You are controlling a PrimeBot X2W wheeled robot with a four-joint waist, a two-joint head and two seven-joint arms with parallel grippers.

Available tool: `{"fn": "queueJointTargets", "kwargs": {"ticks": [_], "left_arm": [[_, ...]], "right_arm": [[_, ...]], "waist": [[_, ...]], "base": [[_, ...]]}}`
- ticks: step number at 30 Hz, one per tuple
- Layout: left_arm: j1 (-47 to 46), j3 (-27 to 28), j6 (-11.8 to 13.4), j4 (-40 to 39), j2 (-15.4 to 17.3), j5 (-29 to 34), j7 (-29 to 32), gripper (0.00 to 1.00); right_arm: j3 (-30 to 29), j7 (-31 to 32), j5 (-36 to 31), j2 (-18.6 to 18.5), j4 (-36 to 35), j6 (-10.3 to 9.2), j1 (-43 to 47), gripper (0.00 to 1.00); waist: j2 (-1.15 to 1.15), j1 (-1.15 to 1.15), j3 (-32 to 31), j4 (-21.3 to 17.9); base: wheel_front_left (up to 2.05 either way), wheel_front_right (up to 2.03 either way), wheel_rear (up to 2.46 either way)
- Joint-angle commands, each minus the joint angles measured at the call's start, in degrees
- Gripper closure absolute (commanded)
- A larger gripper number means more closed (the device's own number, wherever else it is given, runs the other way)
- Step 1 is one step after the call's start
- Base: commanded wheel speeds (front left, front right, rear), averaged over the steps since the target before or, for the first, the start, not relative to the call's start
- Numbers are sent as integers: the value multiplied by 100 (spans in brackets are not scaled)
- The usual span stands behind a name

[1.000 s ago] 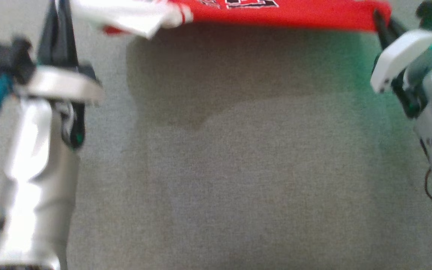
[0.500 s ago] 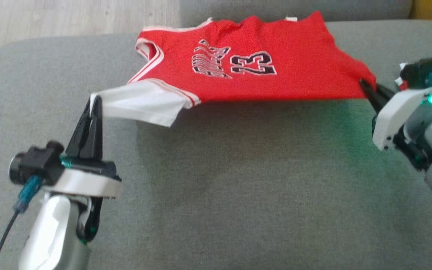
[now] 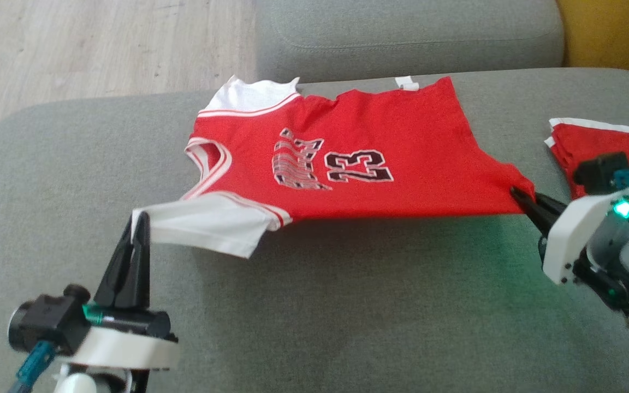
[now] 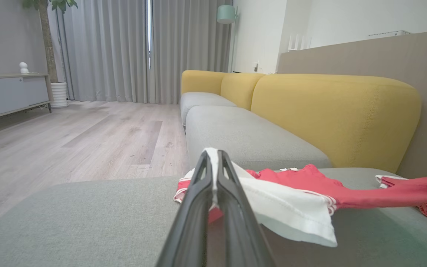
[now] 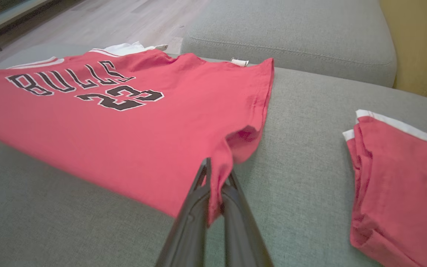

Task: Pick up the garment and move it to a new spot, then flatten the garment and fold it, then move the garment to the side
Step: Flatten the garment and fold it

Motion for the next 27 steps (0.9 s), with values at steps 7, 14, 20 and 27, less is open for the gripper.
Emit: {"fn": "queueJointTargets", "kwargs": {"ticks": [7, 14, 20, 27], "left_arm": [[-226, 176, 86, -554, 188, 32, 171, 100], [-887, 98, 10, -232, 314, 128, 365, 100], [-1429, -16, -109, 230, 454, 205, 606, 100], [-2170, -429, -357, 989, 734, 403, 1066, 100]], "right_arm": [[-514, 157, -74, -282, -546, -4, 176, 100], [-900, 436, -399, -102, -625, -4, 58, 100], [-1064, 708, -585, 51, -527, -4, -137, 100], [-1040, 1099, -871, 275, -145, -4, -576, 100]], "waist": [[-1, 1, 205, -47], [-1, 1, 577, -15], [-1, 1, 825, 12], [-1, 1, 1135, 14]], "base": [[0, 0, 0], [0, 0, 0], [0, 0, 0], [0, 0, 0]]}}
